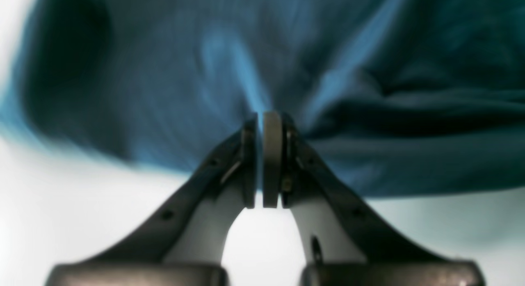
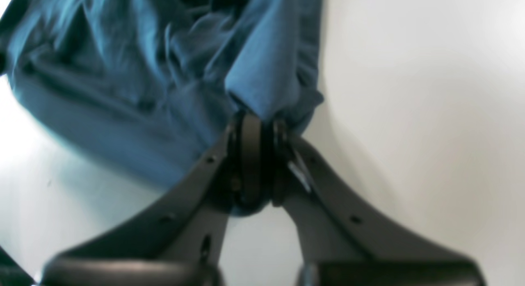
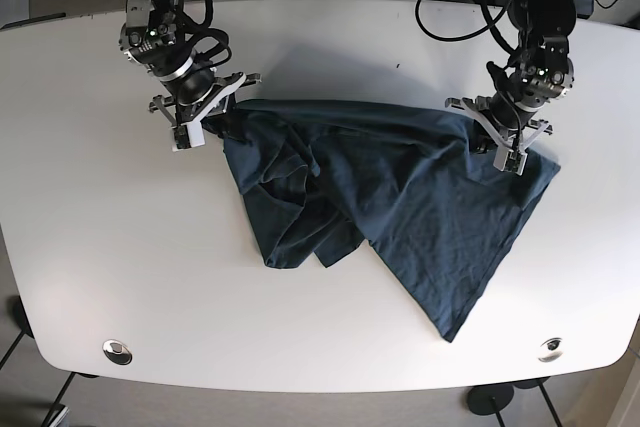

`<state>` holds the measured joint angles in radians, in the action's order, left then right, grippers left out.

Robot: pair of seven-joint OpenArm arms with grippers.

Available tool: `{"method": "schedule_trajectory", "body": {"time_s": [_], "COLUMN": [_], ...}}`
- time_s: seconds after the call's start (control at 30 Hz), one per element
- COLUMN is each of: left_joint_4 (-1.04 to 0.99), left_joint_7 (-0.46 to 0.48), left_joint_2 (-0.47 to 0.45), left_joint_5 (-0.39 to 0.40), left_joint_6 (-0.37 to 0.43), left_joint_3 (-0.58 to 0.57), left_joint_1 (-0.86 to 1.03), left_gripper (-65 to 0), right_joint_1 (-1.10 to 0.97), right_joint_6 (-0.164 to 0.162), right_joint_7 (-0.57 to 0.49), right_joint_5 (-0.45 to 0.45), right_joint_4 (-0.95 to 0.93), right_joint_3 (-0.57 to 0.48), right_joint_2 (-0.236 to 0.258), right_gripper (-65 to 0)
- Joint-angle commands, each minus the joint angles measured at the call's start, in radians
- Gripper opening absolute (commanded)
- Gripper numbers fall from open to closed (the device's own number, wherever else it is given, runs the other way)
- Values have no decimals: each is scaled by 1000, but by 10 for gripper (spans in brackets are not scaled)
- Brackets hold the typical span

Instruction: Fold the T-shirt properly

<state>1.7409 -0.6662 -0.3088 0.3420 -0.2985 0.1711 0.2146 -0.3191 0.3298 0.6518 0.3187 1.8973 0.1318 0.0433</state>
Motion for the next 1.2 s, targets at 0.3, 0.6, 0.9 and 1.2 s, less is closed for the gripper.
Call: {"method": "schedule_trajectory", "body": {"time_s": [0.3,0.6,0.9,1.2], "left_joint_4": [161,169,167,167], "left_joint_7": [3,6,6,7], "left_joint_2": [-11,59,69,73], "left_joint_5": [9,9,6,7], "left_joint_6": [0,0,0,0], "left_joint_3": [107,201,232,275], "left_joint_1": [181,179,145,145], "left_gripper": [-650,-329,-306,-306], "right_joint_1": [-150,-173,64,133], "right_joint_6": [12,10,4,5], "right_joint_7": [-30,-30,113,184], "right_joint_5": [87,132,124,129], "right_joint_4": [63,90,12,-132], "right_joint_3": [119,127,125,41], "right_joint_2": [-52,-47,-44,-50], "right_gripper": [-628,-206,-182,-206]}}
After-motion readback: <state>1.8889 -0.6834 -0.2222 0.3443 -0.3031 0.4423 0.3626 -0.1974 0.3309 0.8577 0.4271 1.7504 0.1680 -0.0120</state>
